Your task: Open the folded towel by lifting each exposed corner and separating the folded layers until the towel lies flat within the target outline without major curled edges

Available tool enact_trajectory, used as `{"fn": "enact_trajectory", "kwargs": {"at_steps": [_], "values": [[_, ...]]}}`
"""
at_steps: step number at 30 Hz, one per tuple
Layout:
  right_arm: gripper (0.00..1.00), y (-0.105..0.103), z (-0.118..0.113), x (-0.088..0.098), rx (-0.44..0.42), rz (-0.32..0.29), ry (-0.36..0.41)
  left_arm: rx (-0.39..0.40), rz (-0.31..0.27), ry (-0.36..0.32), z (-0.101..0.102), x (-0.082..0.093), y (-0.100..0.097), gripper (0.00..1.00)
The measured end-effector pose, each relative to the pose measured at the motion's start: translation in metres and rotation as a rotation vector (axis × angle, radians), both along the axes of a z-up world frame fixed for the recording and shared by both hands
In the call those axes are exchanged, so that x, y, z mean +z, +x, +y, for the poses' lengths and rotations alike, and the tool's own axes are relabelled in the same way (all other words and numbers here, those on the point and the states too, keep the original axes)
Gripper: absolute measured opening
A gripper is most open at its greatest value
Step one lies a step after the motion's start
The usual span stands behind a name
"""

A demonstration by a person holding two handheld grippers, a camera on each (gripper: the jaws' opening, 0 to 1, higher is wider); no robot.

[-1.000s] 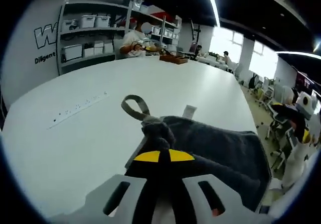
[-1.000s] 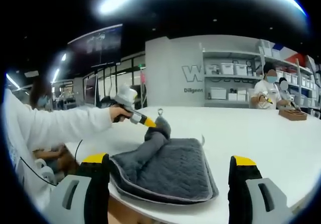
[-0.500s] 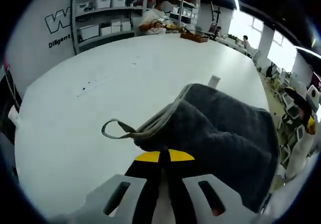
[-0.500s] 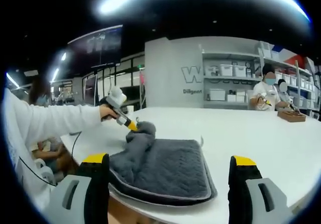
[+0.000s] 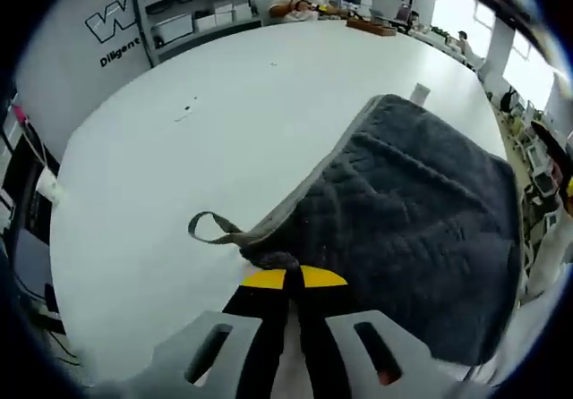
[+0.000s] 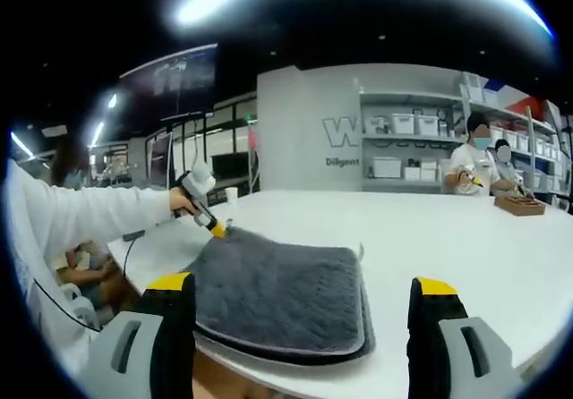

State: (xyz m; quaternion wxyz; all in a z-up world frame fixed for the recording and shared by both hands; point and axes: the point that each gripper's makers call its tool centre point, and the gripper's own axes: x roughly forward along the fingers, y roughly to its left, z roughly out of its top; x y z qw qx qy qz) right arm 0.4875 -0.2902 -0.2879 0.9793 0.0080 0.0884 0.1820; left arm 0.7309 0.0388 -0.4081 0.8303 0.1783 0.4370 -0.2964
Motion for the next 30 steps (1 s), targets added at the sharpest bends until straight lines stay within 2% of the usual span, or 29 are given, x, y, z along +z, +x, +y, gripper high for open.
{"fn": "enact_trajectory", "kwargs": {"at_steps": [6,10,14,22,27,30], "values": [[0.99,0.001,0.0,-0.002,-0.001,0.003,0.0,0.028,-0.008,0.014,0.009,-0.003,0.011,0.03],[0.99,0.001,0.0,-0.002,0.0,0.004,0.001,0.041,-0.036,0.034,0.012,-0.006,0.023,0.03],[0.99,0.001,-0.001,-0.003,-0.003,0.006,0.002,0.059,-0.081,0.058,0.012,-0.007,0.042,0.03],[0.99,-0.001,-0.007,-0.003,-0.012,0.003,0.009,0.073,-0.114,0.101,0.007,-0.011,0.07,0.03],[0.99,0.0,-0.01,-0.004,-0.017,0.006,0.012,0.041,-0.135,0.111,0.005,-0.016,0.071,0.04],[0.99,0.001,-0.011,-0.005,-0.017,0.009,0.015,0.038,-0.174,0.091,0.006,-0.012,0.073,0.06]]}}
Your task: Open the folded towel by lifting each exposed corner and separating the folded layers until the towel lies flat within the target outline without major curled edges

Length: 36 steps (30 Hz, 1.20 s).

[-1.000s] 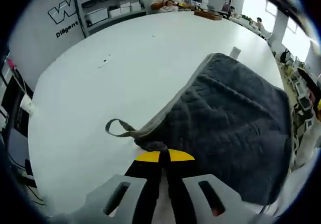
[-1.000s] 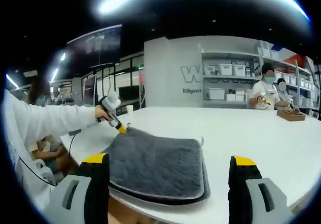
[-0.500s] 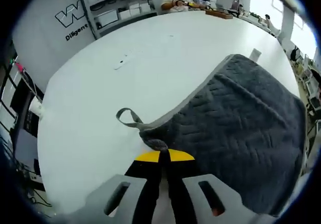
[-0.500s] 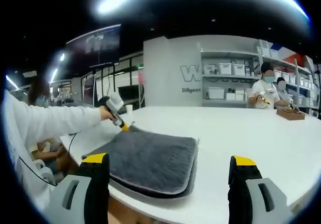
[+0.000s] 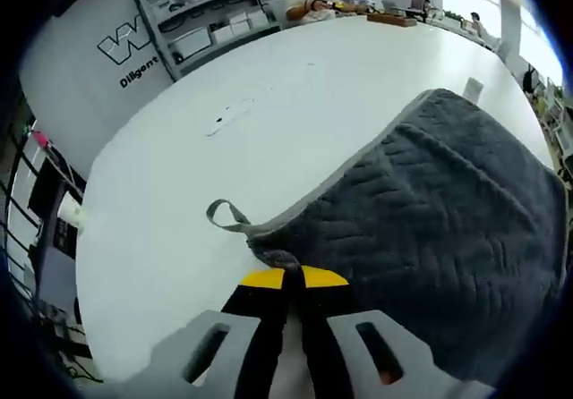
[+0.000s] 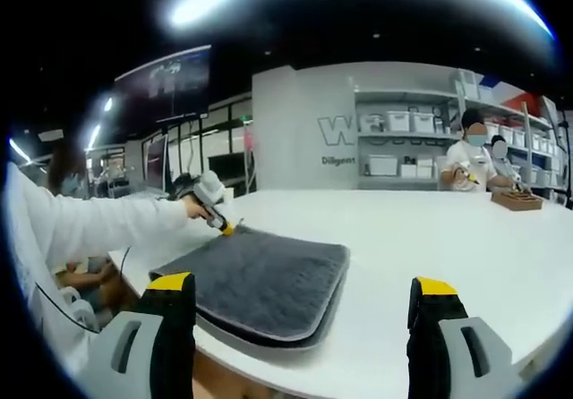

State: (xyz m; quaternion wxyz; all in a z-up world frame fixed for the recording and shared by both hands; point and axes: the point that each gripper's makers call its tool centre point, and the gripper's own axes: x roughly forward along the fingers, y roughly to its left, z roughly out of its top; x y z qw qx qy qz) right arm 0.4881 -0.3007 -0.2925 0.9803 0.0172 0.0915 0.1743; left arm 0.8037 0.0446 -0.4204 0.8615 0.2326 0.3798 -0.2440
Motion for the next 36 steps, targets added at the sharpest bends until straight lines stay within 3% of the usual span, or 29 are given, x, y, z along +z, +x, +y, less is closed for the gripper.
{"fn": "enact_trajectory", "kwargs": {"at_steps": [2,6,9,13,17,19,22,24,27,29,32,36], "values": [[0.99,0.0,0.0,-0.001,-0.001,0.003,-0.001,0.01,-0.015,-0.046,-0.001,0.003,0.002,0.09],[0.99,-0.002,0.003,0.002,0.0,-0.004,-0.006,0.061,0.0,-0.225,-0.004,0.011,-0.005,0.21],[0.99,-0.003,0.003,0.003,-0.004,-0.008,-0.009,0.062,-0.028,-0.261,0.002,0.019,-0.01,0.28],[0.99,-0.003,0.002,0.002,-0.011,-0.001,-0.014,0.047,-0.069,-0.333,0.007,0.034,-0.025,0.3],[0.99,-0.004,-0.001,0.001,-0.02,0.003,-0.013,-0.005,-0.1,-0.538,0.001,0.061,-0.048,0.3],[0.99,-0.004,-0.003,0.001,-0.027,0.003,-0.013,-0.019,-0.133,-0.587,0.006,0.072,-0.058,0.3],[0.99,-0.003,-0.004,-0.001,-0.034,0.008,-0.013,-0.045,-0.178,-0.646,0.011,0.089,-0.082,0.35],[0.99,-0.002,-0.005,-0.002,-0.037,0.013,-0.014,-0.084,-0.241,-0.639,0.015,0.102,-0.101,0.37],[0.99,-0.002,-0.005,-0.004,-0.04,0.021,-0.018,-0.096,-0.28,-0.655,0.019,0.113,-0.125,0.44],[0.99,-0.002,-0.005,-0.006,-0.04,0.028,-0.021,-0.106,-0.298,-0.702,0.018,0.12,-0.141,0.49],[0.99,-0.002,-0.005,-0.006,-0.044,0.029,-0.023,-0.113,-0.314,-0.768,0.019,0.124,-0.162,0.58],[0.99,-0.002,-0.005,-0.005,-0.046,0.027,-0.028,-0.124,-0.326,-0.782,0.018,0.123,-0.185,0.64]]}}
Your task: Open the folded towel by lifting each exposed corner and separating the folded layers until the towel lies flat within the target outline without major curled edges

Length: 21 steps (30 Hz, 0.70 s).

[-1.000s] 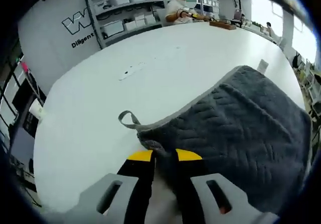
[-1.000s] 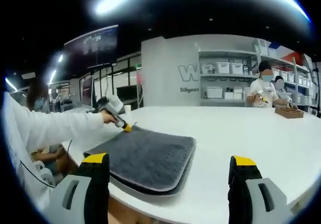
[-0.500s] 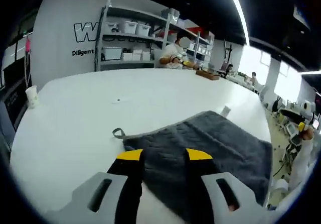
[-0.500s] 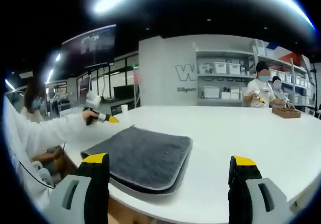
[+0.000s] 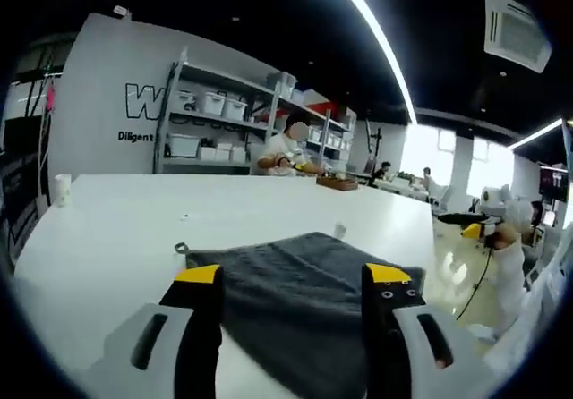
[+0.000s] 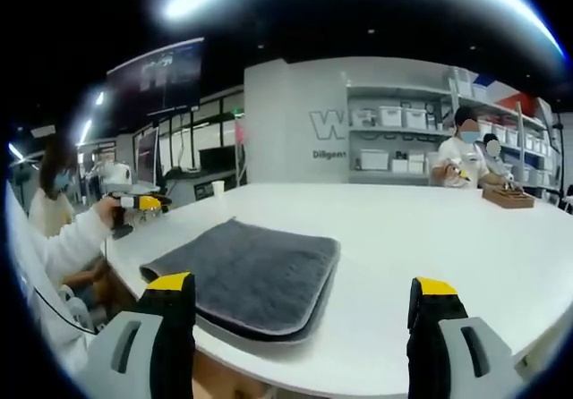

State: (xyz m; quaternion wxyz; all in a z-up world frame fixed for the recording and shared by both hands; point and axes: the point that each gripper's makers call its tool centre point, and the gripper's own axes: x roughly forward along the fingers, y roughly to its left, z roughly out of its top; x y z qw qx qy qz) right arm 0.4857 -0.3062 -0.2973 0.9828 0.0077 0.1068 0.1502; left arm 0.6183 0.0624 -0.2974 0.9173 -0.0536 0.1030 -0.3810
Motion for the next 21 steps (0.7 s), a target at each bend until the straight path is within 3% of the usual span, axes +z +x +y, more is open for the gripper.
{"fn": "enact_trajectory", "kwargs": {"at_steps": [8,21], "values": [[0.99,0.004,0.002,-0.005,0.012,0.018,-0.007,-0.014,-0.024,0.023,-0.008,-0.005,-0.037,0.79],[0.99,0.003,0.001,-0.005,0.012,0.023,-0.009,-0.127,0.004,0.014,-0.046,-0.008,-0.078,0.96]]}}
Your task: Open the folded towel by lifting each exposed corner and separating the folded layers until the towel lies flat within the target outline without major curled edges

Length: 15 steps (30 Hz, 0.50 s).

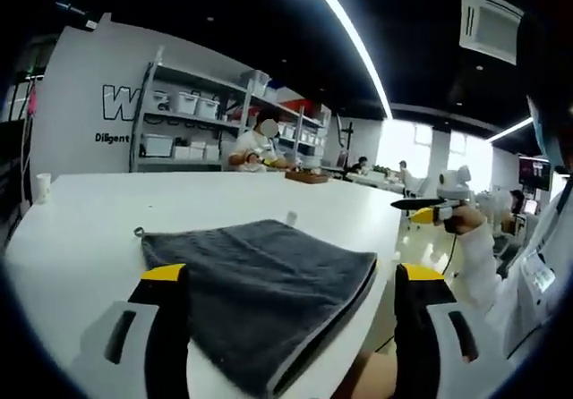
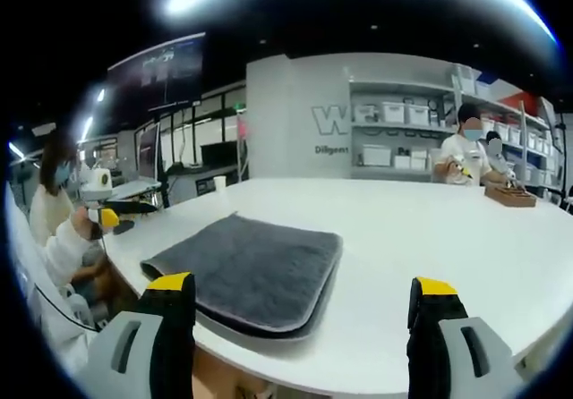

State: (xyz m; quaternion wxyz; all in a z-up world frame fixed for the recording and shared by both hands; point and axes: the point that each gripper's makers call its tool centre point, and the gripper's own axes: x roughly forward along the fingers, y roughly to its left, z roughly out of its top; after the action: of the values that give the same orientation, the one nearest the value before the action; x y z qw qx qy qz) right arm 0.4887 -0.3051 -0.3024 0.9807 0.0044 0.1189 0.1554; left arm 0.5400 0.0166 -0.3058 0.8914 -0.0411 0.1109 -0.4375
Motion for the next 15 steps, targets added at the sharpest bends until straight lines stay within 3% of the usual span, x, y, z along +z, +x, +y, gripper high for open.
{"fn": "enact_trajectory", "kwargs": {"at_steps": [15], "values": [[0.99,-0.0001,0.0059,-0.0034,0.018,0.014,-0.006,-0.019,-0.006,0.022,-0.005,0.0017,-0.0109,1.0]]}}
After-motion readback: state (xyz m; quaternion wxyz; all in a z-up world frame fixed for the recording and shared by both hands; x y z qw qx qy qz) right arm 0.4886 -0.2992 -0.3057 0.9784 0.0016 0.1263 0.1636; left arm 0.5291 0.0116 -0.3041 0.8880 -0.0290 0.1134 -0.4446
